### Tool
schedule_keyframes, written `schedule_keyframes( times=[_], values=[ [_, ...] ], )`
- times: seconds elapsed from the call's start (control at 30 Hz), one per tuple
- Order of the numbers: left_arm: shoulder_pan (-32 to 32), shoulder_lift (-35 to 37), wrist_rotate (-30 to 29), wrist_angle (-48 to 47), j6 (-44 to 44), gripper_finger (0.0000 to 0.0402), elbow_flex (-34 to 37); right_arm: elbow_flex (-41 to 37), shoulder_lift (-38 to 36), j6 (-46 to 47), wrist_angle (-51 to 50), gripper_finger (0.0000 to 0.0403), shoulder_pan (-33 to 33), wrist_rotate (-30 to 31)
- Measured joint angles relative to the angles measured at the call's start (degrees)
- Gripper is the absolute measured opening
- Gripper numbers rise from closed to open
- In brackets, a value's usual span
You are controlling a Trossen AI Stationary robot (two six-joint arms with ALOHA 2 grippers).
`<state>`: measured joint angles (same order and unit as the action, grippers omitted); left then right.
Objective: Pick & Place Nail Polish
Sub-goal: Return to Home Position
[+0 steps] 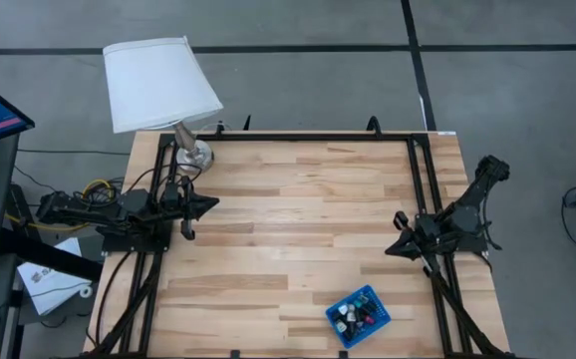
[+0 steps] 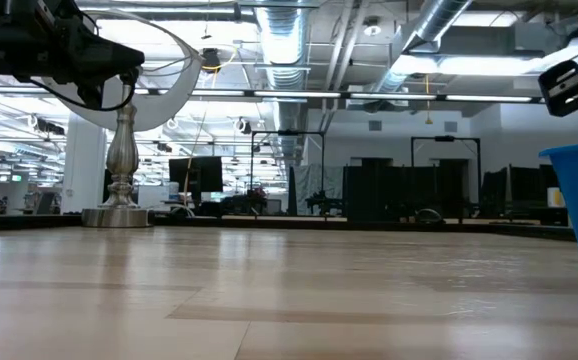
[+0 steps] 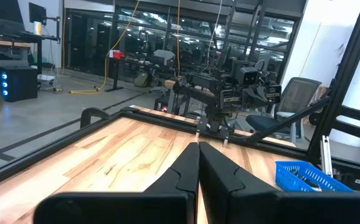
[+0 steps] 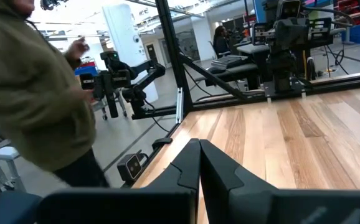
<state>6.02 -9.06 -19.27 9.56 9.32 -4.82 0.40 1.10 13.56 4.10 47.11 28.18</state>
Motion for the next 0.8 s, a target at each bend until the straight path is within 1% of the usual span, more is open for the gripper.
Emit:
schedule_keyframes(
  times=[0.8],
  values=[
    [0.0,0.0,0.0,0.9,0.0,0.0,0.0,0.0,0.0,0.0,0.0,0.0,0.0,0.0]
  ],
)
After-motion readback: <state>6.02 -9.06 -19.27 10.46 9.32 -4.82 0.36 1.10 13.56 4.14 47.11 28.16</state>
